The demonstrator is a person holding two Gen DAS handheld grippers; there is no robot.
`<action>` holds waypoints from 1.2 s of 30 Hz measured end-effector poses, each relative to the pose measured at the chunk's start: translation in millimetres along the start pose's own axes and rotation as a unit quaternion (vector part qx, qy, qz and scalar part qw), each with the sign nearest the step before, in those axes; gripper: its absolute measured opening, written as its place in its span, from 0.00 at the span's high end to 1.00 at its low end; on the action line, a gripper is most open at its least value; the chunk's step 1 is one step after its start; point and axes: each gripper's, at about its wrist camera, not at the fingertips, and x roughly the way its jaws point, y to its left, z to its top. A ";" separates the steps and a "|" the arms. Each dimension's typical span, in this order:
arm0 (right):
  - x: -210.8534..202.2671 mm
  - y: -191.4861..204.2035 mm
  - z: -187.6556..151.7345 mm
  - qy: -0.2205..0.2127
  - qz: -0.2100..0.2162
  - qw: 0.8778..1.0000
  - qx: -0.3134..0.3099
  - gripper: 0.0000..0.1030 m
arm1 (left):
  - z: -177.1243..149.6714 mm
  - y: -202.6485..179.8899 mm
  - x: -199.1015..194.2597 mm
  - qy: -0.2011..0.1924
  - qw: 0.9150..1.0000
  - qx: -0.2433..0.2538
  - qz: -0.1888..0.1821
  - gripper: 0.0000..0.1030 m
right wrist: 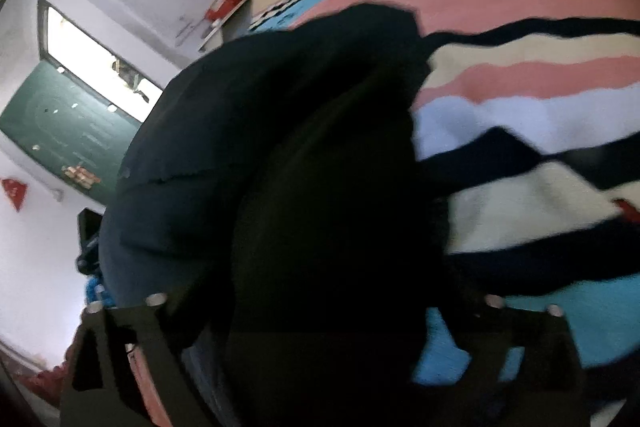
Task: Fold large clothes
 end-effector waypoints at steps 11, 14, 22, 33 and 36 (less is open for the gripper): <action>-82.9 0.1 -33.7 -0.046 -0.042 0.998 0.008 0.00 | -37.3 -4.6 -136.7 -0.128 0.984 -0.055 0.112 0.49; -94.0 20.6 -53.7 -0.048 -0.069 0.996 -0.014 0.00 | -62.6 -44.4 -147.0 -0.128 0.979 -0.022 0.156 0.49; -100.8 65.4 -116.2 -0.034 -0.126 0.990 -0.047 0.00 | -144.7 -133.0 -140.1 -0.134 0.968 0.039 0.210 0.49; -143.2 146.1 -180.9 -0.090 -0.202 0.969 -0.107 0.00 | -240.2 -212.4 -128.1 -0.133 0.948 0.102 0.270 0.35; -158.6 168.2 -199.9 -0.129 -0.234 0.957 -0.116 0.01 | -258.7 -236.9 -128.5 -0.139 0.935 0.144 0.293 0.35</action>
